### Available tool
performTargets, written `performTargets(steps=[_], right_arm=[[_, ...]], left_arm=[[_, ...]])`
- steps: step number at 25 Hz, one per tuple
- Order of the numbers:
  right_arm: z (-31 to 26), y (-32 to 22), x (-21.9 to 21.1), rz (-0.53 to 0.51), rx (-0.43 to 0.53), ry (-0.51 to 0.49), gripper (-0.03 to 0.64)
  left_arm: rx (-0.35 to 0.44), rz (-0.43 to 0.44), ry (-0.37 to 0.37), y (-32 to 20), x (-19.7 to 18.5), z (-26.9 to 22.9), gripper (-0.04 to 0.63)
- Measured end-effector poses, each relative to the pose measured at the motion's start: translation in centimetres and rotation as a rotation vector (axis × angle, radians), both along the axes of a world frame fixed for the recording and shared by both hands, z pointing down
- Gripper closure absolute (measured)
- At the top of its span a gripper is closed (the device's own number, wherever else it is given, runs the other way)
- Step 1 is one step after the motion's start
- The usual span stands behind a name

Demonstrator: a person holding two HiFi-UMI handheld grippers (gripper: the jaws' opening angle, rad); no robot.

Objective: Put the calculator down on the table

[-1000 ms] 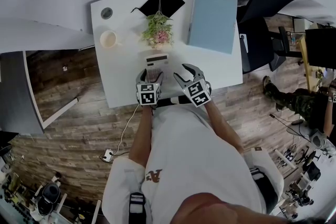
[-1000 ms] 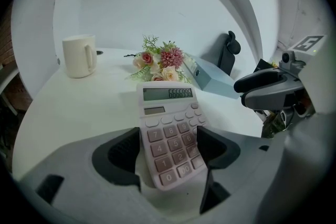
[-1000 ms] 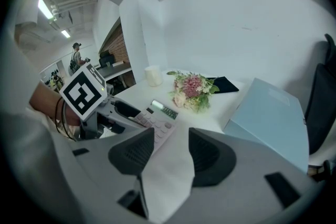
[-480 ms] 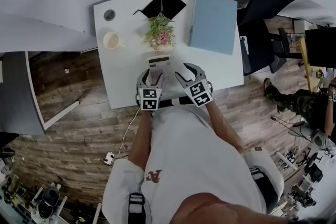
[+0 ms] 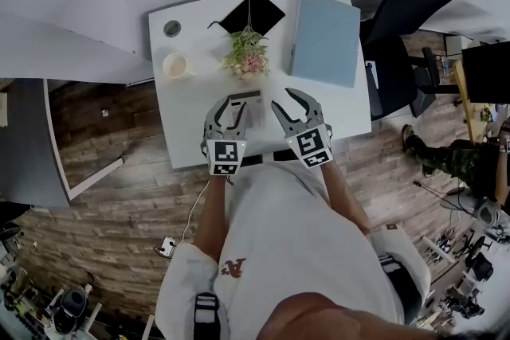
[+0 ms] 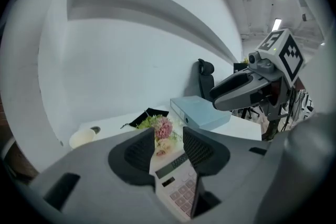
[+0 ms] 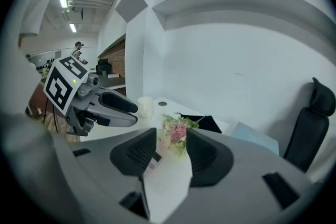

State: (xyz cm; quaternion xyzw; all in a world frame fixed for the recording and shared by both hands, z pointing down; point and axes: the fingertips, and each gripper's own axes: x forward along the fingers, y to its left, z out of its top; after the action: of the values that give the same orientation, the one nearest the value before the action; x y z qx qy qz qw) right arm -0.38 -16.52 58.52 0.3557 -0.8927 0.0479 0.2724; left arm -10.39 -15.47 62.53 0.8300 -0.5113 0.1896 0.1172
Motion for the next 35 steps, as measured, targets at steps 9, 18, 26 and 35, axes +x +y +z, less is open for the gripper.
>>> performTargets(steps=[9,18,26,35], right_arm=[[-8.8,-1.5,0.0,0.049,0.189,-0.106,0.524],[-14.1,-1.5,0.6,0.077,0.276,-0.178,0.562],[-13.7,-1.3,1.4,0.107,0.243,-0.204,0.611],[-13.8,-1.5,1.2,0.111,0.249,-0.189,0.611]], left_arm=[[0.219,0.031,0.097,-2.4,0.4,-10.4,0.499],[0.324,0.058,0.161,-3.0,0.9,-17.5,0.594],[0.304,0.082,0.161,-2.2,1.4,-17.0,0.592],[0.305,0.083,0.152,-2.3,1.0,-17.2,0.592]])
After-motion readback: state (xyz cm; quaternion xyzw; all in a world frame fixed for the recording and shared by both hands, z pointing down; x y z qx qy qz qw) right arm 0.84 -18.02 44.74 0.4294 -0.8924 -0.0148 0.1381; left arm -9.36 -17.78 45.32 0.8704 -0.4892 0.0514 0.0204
